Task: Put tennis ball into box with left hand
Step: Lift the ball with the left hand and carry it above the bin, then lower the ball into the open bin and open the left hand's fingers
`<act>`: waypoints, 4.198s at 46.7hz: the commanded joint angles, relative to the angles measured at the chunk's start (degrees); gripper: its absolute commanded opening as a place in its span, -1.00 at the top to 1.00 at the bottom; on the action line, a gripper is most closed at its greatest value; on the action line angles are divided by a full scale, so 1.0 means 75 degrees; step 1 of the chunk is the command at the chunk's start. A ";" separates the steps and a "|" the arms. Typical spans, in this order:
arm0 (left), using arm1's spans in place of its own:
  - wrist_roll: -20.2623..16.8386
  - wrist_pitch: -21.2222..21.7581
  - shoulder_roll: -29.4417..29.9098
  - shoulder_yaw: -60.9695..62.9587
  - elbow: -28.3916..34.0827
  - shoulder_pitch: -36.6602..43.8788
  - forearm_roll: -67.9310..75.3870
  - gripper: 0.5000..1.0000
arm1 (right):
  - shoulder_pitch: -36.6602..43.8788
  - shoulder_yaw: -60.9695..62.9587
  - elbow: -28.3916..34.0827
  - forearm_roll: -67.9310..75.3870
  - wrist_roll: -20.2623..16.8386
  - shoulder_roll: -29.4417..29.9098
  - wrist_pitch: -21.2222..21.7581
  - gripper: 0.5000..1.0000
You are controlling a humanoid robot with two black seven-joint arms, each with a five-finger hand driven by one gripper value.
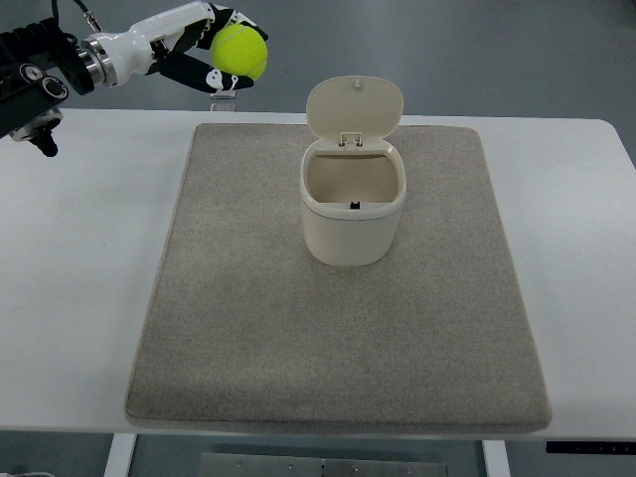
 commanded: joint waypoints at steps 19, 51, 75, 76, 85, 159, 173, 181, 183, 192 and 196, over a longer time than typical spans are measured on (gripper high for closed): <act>0.0003 -0.0091 -0.0645 -0.1246 -0.0369 -0.0684 -0.0594 1.00 | -0.0006 0.0011 0.0000 0.0000 -0.0001 0.0000 0.0004 -0.60; -0.0008 -0.0513 -0.0822 -0.1258 -0.2478 -0.0965 0.0870 1.00 | 0.0006 0.0011 0.0000 0.0000 -0.0001 0.0000 -0.0008 -0.60; -0.0008 -0.1064 -0.0716 -0.0087 -0.2889 -0.1035 0.2347 1.00 | 0.0006 0.0000 0.0000 0.0000 -0.0001 0.0000 -0.0008 -0.60; 0.0003 -0.1064 -0.0716 -0.0016 -0.2889 -0.1035 0.2359 1.00 | 0.0006 0.0000 0.0000 0.0000 -0.0001 0.0000 0.0004 -0.60; 0.0027 -0.1005 -0.0669 0.0289 -0.2842 -0.1047 0.2382 1.00 | -0.0006 0.0000 0.0000 0.0000 -0.0001 0.0000 0.0004 -0.60; 0.0554 -0.0197 -0.0622 0.1109 -0.2326 -0.0988 0.2394 1.00 | 0.0006 0.0000 0.0000 0.0000 0.0011 0.0000 -0.0008 -0.60; 0.0554 0.0084 -0.0646 0.1063 -0.2408 -0.0988 0.2254 0.57 | 0.0006 0.0011 0.0000 0.0000 -0.0001 0.0000 -0.0008 -0.60; 0.0554 0.0307 -0.0646 0.1063 -0.2443 -0.0977 0.2242 -0.11 | -0.0005 0.0000 0.0000 0.0000 -0.0001 0.0000 0.0004 -0.60; 0.0554 0.0319 -0.0646 0.1063 -0.2443 -0.0977 0.2242 -0.16 | -0.0006 0.0000 0.0000 0.0000 -0.0001 0.0000 -0.0008 -0.60; 0.0554 0.0319 -0.0657 0.1051 -0.2467 -0.0977 0.2218 -0.46 | 0.0006 0.0000 0.0000 0.0000 -0.0001 0.0000 -0.0008 -0.60; 0.0554 0.0319 -0.0646 0.1039 -0.2525 -0.0977 0.2218 -0.51 | -0.0005 0.0000 0.0000 0.0000 -0.0001 0.0000 -0.0008 -0.60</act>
